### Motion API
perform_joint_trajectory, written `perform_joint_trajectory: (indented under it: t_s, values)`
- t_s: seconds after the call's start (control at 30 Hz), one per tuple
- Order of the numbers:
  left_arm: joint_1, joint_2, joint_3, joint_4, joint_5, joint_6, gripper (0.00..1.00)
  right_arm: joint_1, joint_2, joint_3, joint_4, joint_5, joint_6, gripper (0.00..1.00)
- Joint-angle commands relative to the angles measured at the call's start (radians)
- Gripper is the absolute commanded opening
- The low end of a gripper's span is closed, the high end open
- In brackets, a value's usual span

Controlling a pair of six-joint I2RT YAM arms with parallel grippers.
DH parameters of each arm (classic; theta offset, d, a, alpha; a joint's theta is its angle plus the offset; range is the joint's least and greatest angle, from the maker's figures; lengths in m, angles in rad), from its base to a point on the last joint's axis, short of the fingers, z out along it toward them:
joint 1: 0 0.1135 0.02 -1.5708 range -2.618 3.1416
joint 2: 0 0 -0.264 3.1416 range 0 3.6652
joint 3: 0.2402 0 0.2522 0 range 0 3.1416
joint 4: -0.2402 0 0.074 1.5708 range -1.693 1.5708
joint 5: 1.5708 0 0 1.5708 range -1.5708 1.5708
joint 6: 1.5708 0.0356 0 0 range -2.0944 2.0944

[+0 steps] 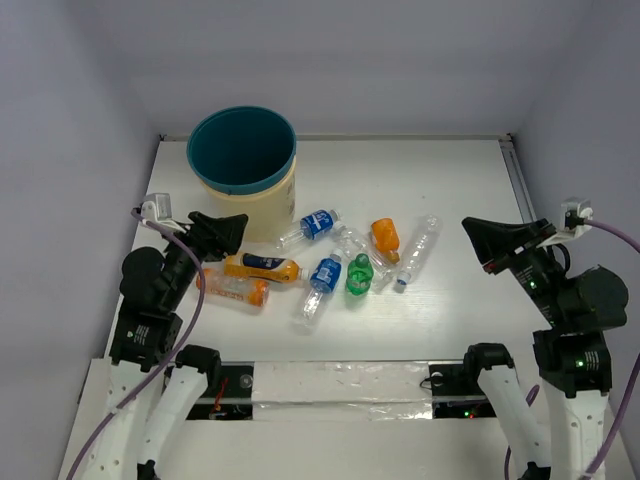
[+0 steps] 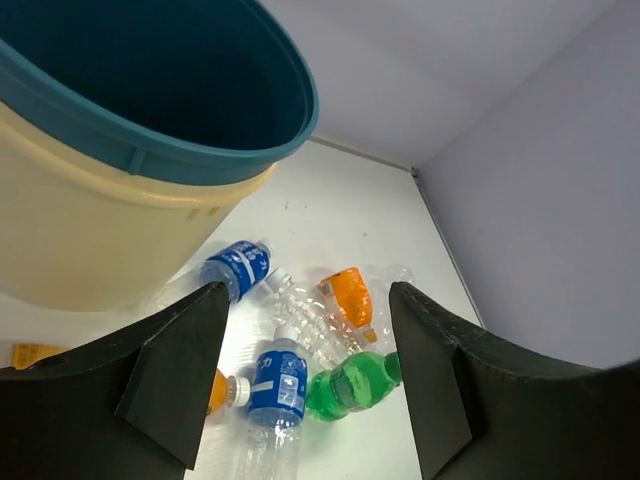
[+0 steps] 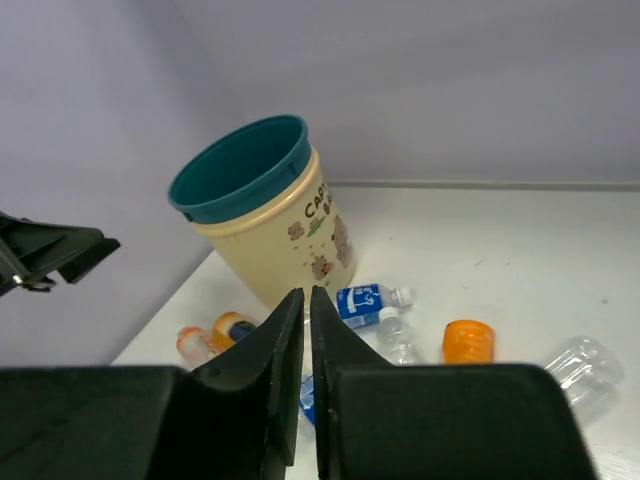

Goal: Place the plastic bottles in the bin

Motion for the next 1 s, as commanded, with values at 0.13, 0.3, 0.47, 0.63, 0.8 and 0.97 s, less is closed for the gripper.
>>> perform_joint_trajectory:
  t_s: [0.13,0.3,0.47,0.63,0.8,0.97]
  values:
    - [-0.005,0.013,-0.042,-0.060,-0.082,-0.030,0.58,-0.003,0.042,-0.085,0.158,-0.135,0.100,0.00]
    - [-0.005,0.060,-0.074,-0.137,-0.202,-0.091,0.14,0.160,0.114,-0.122,0.170,-0.039,0.074,0.00]
    - [-0.005,0.149,-0.081,-0.261,-0.288,-0.134,0.00,0.411,0.209,-0.120,0.181,0.175,0.037,0.00]
    - [-0.005,0.195,-0.067,-0.369,-0.352,-0.159,0.02,0.588,0.295,-0.097,0.158,0.318,-0.018,0.00]
    - [-0.005,0.215,-0.039,-0.464,-0.348,-0.142,0.64,0.668,0.318,-0.108,0.167,0.387,-0.037,0.00]
    - [-0.005,0.269,0.045,-0.611,-0.362,-0.151,0.83,0.740,0.335,-0.123,0.170,0.452,-0.055,0.20]
